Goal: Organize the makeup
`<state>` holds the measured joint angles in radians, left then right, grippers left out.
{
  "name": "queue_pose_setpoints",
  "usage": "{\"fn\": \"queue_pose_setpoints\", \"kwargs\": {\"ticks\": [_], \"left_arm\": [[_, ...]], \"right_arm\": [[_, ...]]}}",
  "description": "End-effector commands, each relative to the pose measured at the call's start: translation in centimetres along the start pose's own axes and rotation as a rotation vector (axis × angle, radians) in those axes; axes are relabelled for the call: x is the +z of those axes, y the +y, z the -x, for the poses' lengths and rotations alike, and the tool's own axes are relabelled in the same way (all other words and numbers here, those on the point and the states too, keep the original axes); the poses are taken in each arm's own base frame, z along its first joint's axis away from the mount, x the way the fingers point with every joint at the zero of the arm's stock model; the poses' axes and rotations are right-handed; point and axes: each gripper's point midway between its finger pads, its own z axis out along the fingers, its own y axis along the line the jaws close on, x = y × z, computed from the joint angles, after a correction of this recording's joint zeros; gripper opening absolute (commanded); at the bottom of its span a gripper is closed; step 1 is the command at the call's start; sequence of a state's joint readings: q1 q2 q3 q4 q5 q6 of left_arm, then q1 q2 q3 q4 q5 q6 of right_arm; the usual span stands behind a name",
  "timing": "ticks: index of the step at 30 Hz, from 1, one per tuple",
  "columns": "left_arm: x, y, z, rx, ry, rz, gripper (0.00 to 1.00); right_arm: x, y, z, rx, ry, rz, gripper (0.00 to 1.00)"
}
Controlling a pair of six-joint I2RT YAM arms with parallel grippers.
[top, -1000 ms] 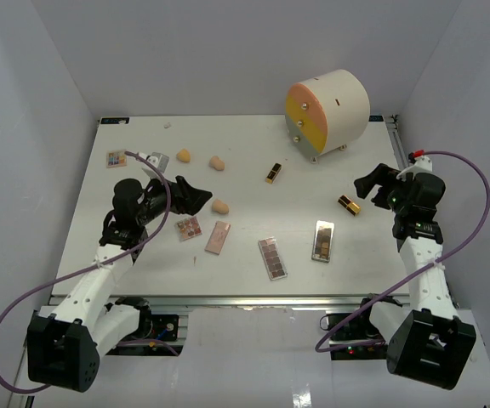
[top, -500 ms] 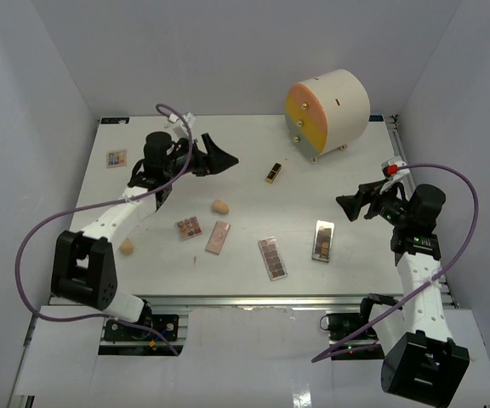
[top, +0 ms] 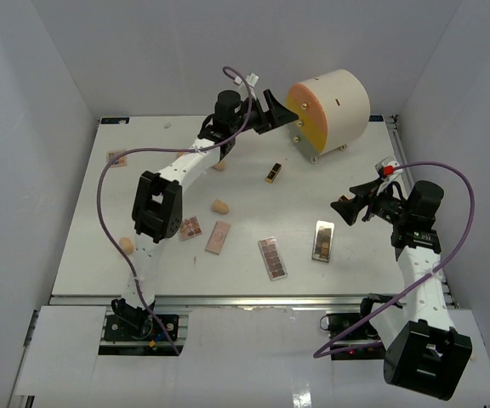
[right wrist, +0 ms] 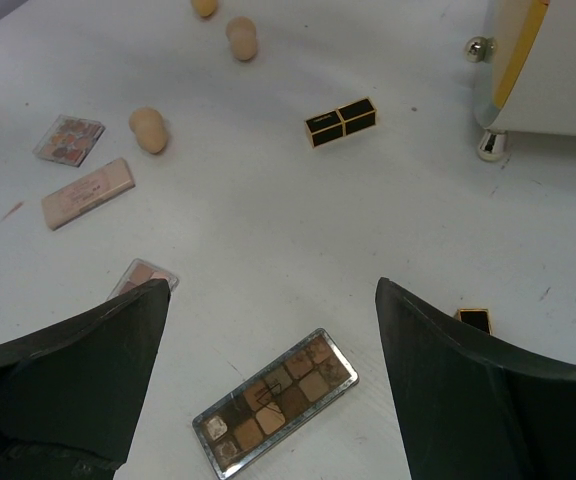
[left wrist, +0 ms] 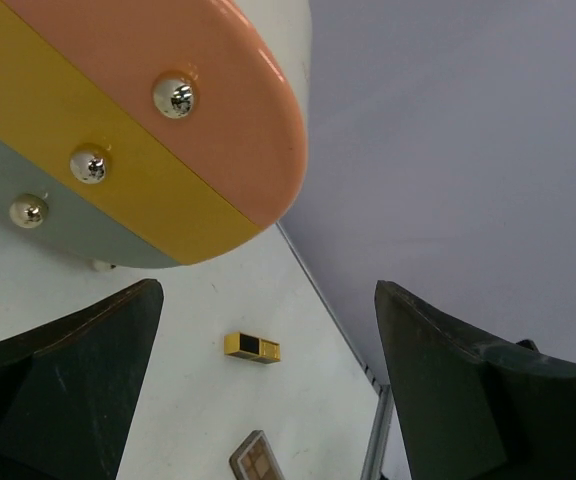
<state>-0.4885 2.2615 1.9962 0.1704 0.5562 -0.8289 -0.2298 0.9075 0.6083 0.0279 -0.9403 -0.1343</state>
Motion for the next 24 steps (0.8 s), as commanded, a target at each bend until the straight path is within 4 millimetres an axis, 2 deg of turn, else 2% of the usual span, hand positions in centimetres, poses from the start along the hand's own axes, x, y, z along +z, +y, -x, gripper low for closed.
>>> {"fn": "queue_pose_setpoints", "kwargs": {"ticks": [1,4,6,7,21,24], "left_arm": [[2.6,-1.2,2.4,-0.114,-0.099,-0.051,0.98],[4.6,0.7,2.0,-0.159,-0.142,-0.040,0.96],[5.2,0.2,2.5,-0.182,-0.178,-0.060,0.94],[5.5,0.7,2.4,-0.202,-0.193,-0.052,0.93],[7.3,1.4,3.2,-0.302,-0.337,-0.109,0.81],[7.5,2.1,3.3,-0.329,-0.359,-0.100,0.78]], "right_arm": [[-0.2,0.8,2.2,-0.051,-0.050,0.052,0.90],[-0.2,0.9,2.4,-0.064,-0.058,0.045,0.90],[-0.3,0.8,2.4,-0.071,-0.060,0.042,0.90],[-0.3,0.8,2.4,-0.070,-0.060,0.042,0.90],[0.0,0.7,1.9,-0.040,-0.052,0.054,0.90],[0.0,0.7,1.9,-0.040,-0.052,0.059,0.90]]}}
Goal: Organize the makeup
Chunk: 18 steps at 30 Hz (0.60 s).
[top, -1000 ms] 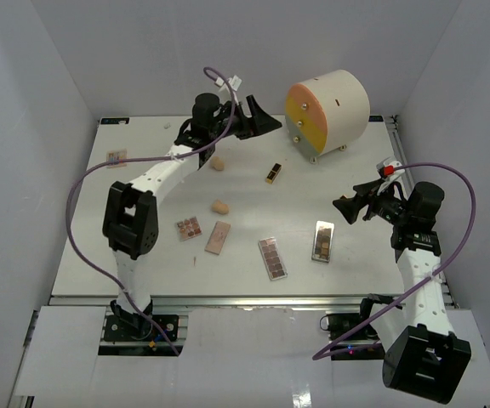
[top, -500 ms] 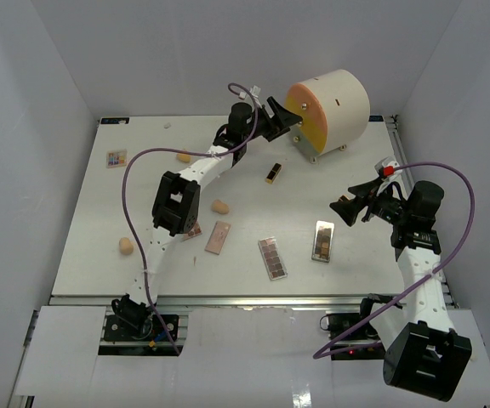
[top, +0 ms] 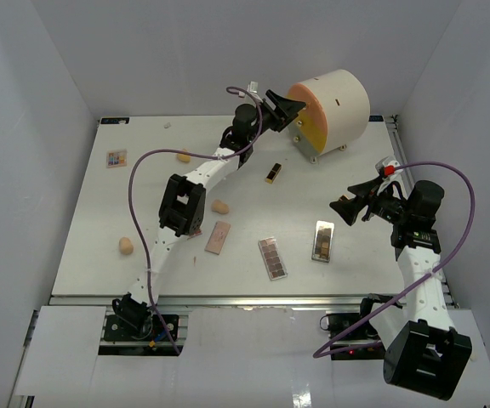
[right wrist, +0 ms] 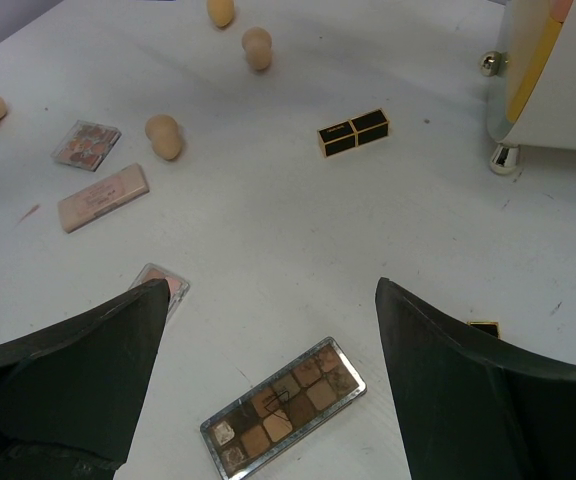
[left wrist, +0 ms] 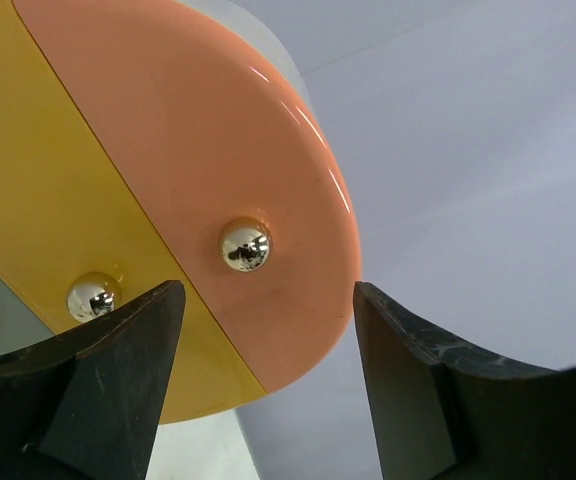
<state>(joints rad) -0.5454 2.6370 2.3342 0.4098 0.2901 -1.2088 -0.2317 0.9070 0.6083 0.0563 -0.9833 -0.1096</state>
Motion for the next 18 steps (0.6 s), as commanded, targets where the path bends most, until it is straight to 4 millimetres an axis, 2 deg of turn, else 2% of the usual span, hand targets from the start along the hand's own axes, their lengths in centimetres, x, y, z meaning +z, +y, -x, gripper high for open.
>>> {"fn": "queue_pose_setpoints", "kwargs": {"ticks": [1,3,9,18], "left_arm": [[0.7,-2.4,1.6,-0.050,-0.084,-0.059,0.77],[0.9,-1.5,1.4,-0.070,-0.096,-0.050,0.75],[1.6,-2.1,1.5,-0.101,-0.130,-0.089,0.67],[1.8,-1.4,0.9,-0.123,-0.140,-0.082,0.57]], "right_arm": [[0.0,0.1,1.4,-0.042,-0.032,0.019,0.90],[0.0,0.0,1.4,-0.042,-0.033,0.017,0.90],[0.0,0.1,1.3,-0.038,-0.032,0.021,0.90],[0.0,0.2,1.4,-0.036,-0.036,0.025,0.90]]}}
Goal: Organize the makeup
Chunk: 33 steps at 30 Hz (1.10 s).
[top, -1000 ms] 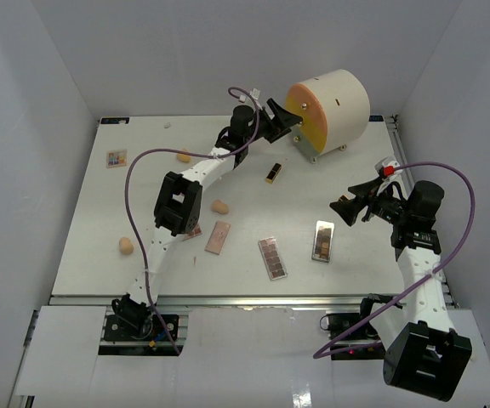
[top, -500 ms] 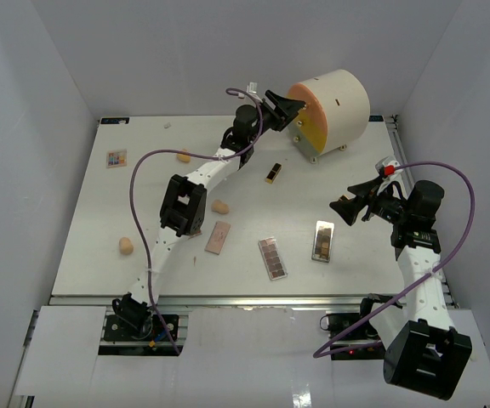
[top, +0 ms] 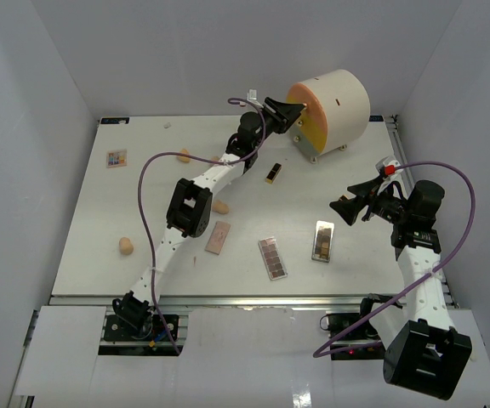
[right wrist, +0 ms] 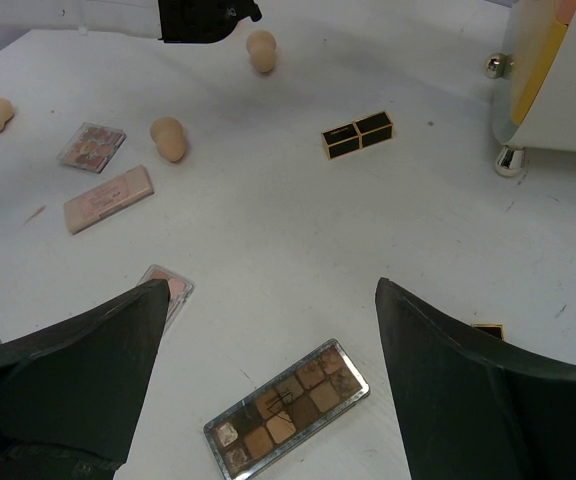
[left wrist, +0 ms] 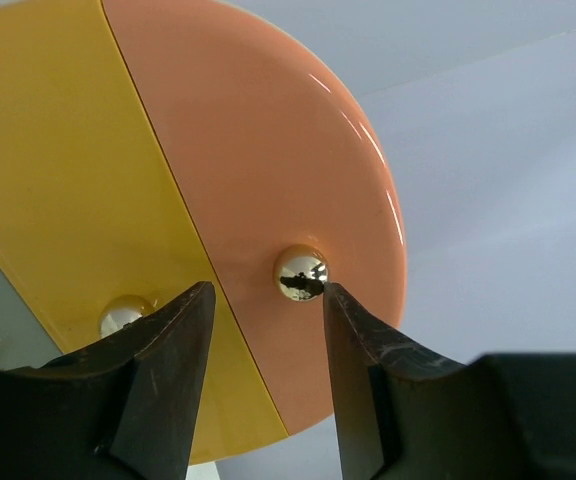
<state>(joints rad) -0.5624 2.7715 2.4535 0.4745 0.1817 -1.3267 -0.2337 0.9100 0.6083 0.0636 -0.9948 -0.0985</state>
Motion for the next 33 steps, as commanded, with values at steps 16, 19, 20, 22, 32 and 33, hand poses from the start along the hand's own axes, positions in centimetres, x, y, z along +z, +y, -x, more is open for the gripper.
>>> {"fn": "queue_pose_setpoints", "kwargs": {"ticks": [16,19,20,22,32,33], "left_arm": [[0.8,-3.9,0.0,-0.029,-0.060,-0.059,0.49],[0.9,-4.0,0.4,-0.032,-0.088,-0.063,0.47],[1.0,-4.1,0.5,-0.031,-0.093,-0.064,0.47],[1.0,-4.1,0.8,-0.025,-0.104,-0.063,0.47],[1.1,-3.6,1.1,-0.022,-0.125,-0.051,0.49],[1.1,-3.6,1.1,-0.024,-0.124,-0.052,0.48]], "right_arm": [[0.1,0.4,1.3,-0.034,-0.038,0.030,0.90],[0.0,0.4,1.3,-0.034,-0.038,0.030,0.90],[0.1,0.4,1.2,-0.032,-0.038,0.031,0.90],[0.1,0.4,1.3,-0.032,-0.039,0.035,0.90],[0.1,0.6,1.2,-0.026,-0.041,0.045,0.90],[0.1,0.6,1.2,-0.025,-0.042,0.046,0.90]]}}
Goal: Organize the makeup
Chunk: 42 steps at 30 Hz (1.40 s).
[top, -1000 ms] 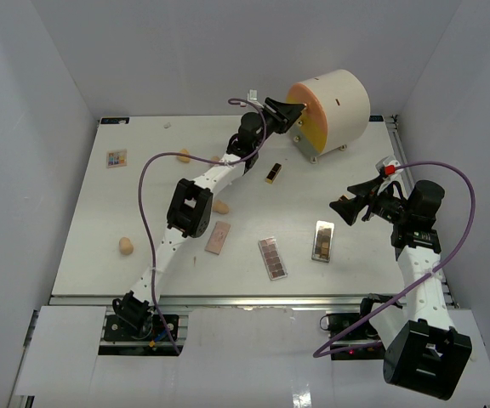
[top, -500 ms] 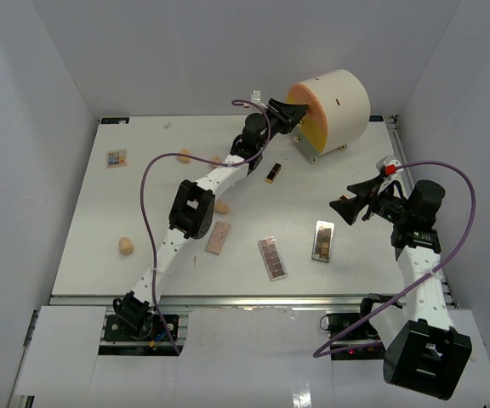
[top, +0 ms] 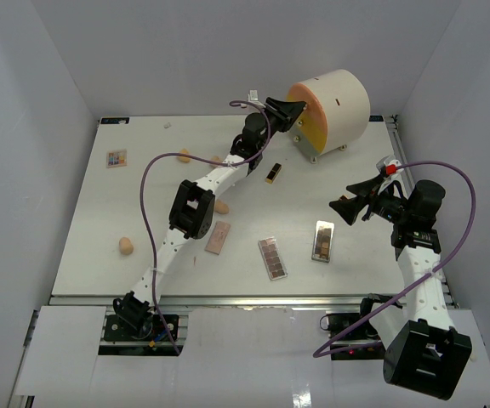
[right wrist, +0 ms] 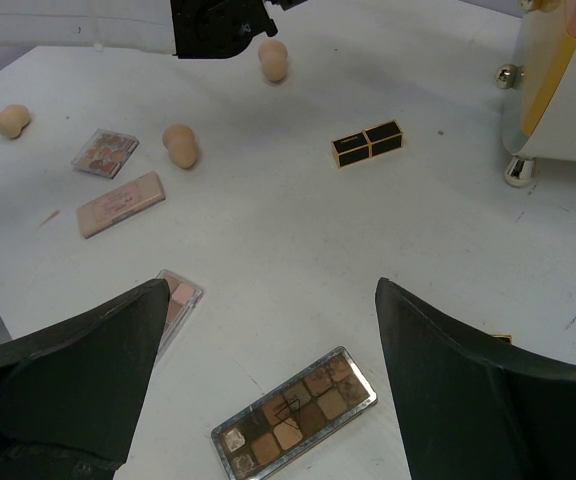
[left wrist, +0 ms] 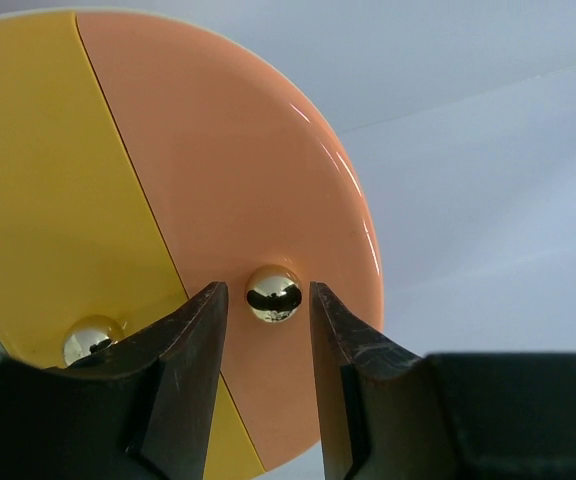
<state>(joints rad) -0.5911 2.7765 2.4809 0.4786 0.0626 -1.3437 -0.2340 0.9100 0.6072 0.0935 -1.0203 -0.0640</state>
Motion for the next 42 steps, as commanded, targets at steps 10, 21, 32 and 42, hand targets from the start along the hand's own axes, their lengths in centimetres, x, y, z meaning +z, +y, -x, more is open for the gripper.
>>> {"fn": "queue_pose_setpoints", "kwargs": {"ticks": [10,21,32,42], "left_arm": [[0.3,-2.2,0.2,-0.026,-0.003,-0.055,0.38],[0.0,-3.9,0.0,-0.014,0.022,-0.091,0.25],[-1.9,-9.1,0.2,0.057,0.080,-0.192,0.15],[-6.4,-11.0,1.4,0.110,0.092,-0.205,0.12]], "right_arm": [[0.1,0.2,0.7,-0.032,-0.026,0.024,0.90],[0.1,0.2,0.6,-0.030,-0.026,0.021,0.90],[0.1,0.1,0.5,-0.034,-0.026,0.018,0.90],[-0.1,0.3,0.5,-0.038,-0.029,0.021,0.90]]}}
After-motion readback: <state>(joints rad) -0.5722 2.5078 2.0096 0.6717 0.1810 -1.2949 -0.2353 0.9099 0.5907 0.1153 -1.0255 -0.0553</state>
